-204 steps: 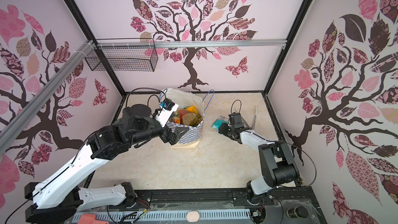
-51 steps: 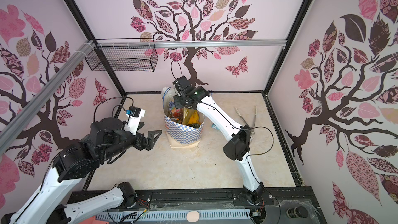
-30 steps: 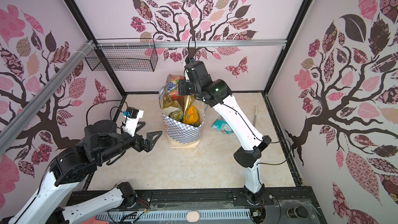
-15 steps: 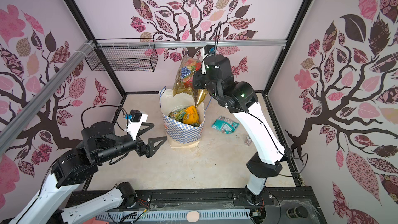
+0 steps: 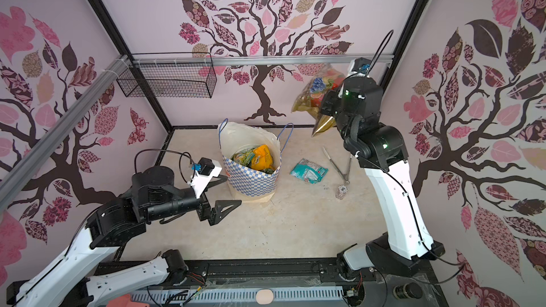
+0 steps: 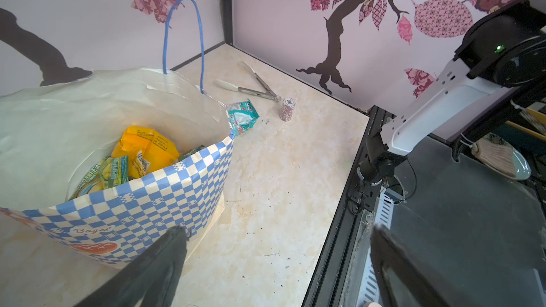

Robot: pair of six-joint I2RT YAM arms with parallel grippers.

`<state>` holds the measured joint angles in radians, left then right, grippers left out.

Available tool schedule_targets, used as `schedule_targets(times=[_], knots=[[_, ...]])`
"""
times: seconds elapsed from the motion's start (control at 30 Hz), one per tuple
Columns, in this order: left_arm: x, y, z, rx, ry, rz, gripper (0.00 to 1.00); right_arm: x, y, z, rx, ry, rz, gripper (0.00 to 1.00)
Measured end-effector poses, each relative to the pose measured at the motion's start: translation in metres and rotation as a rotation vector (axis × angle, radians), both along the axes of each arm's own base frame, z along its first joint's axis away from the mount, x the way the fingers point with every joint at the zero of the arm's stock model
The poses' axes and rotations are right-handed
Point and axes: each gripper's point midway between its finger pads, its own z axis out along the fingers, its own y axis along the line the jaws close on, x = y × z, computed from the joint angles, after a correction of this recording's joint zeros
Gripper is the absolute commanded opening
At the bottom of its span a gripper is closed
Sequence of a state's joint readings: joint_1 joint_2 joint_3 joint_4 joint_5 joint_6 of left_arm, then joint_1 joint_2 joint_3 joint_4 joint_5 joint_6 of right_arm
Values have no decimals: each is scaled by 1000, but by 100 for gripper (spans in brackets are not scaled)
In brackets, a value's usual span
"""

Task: Take the snacks out of the paper bag
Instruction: Place the snack at the center of the table.

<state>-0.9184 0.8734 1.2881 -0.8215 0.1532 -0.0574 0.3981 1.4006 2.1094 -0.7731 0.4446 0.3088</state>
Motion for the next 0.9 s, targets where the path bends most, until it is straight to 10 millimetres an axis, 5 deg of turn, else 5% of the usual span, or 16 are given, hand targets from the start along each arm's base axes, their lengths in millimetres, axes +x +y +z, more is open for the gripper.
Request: schedule_targets(times=[0.13, 0.23, 0.6, 0.9], knots=[[4, -1, -7, 33, 2, 13, 99, -1, -35, -26, 40, 52, -94, 0], [5, 0, -7, 37, -4, 18, 99, -1, -41, -51, 59, 100, -116, 0], [11, 7, -4, 39, -33, 67, 99, 14, -14, -200, 123, 398, -39, 0], [14, 13, 2, 27, -56, 97, 99, -15, 22, -309, 257, 607, 135, 0]])
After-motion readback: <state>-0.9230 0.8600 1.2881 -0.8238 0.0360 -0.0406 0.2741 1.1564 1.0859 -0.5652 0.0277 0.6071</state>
